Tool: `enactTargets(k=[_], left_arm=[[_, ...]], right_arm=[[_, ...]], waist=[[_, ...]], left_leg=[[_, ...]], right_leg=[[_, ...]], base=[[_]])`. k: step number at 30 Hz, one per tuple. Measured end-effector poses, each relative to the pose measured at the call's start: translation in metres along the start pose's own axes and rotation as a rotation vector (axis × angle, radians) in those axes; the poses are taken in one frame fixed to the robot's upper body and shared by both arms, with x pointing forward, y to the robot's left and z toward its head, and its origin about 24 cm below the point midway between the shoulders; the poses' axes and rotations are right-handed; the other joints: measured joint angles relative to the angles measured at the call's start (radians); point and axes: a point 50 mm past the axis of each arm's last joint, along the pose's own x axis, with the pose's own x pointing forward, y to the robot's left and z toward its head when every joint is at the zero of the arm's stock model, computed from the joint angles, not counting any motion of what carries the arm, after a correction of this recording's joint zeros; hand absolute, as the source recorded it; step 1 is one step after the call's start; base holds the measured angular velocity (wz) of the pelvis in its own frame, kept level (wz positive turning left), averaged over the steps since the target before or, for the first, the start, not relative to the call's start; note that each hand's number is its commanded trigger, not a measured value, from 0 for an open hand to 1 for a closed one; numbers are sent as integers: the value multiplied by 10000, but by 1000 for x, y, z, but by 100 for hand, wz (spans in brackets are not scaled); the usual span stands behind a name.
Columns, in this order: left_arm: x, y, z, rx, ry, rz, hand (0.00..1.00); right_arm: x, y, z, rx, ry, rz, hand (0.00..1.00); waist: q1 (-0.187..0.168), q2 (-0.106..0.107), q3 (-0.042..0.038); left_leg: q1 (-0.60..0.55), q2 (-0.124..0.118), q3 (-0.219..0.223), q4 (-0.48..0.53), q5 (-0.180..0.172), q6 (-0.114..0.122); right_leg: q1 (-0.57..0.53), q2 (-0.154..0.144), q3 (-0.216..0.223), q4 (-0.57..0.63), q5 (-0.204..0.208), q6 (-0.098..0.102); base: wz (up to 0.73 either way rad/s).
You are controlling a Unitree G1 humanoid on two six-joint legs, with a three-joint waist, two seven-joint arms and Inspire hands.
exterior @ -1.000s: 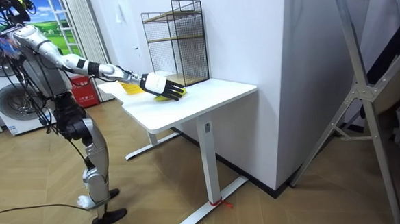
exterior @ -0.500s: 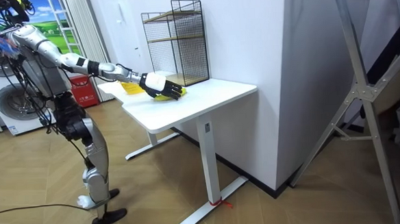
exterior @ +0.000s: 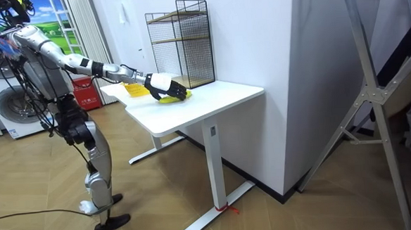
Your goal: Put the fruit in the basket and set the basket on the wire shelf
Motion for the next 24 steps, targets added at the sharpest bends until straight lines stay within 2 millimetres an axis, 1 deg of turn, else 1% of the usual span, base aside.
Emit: enactTargets(k=[3, 4, 8, 15, 24], left_arm=[[0, 0, 1, -1, -28, 12, 0], [0, 1, 1, -2, -32, 14, 0], [0, 1, 1, 1, -30, 17, 0], [1, 2, 8, -19, -225, 58, 0], [1, 3, 7, -9, -202, 64, 0]], right_arm=[[0, -3, -1, -337, 30, -255, 100], [0, -4, -2, -482, 59, -269, 100], [0, -4, -2, -642, 81, -365, 100], [0, -4, -3, -674, 38, -346, 100], [0, -3, -2, -676, -7, -327, 100]], waist=[[3, 5, -1], [2, 6, -1], [27, 16, -1], [5, -22, 1], [20, -109, 23]], left_leg=[[-38, -4, -29, -10, -1, -1], [-67, -5, -106, -6, -1, -2], [-77, -4, -120, -12, 0, -3], [-103, -42, -136, -46, 1, -1], [-107, -50, -122, -71, 5, 3]], right_leg=[[-1, 1, -72, -9, 1, 1], [-10, 2, -112, -13, 0, 1], [-21, 4, -169, -20, 0, 1], [-18, -25, -171, -18, 0, 2], [-20, -28, -156, -27, -2, 5]], base=[[7], [7], [2], [0], [0]])
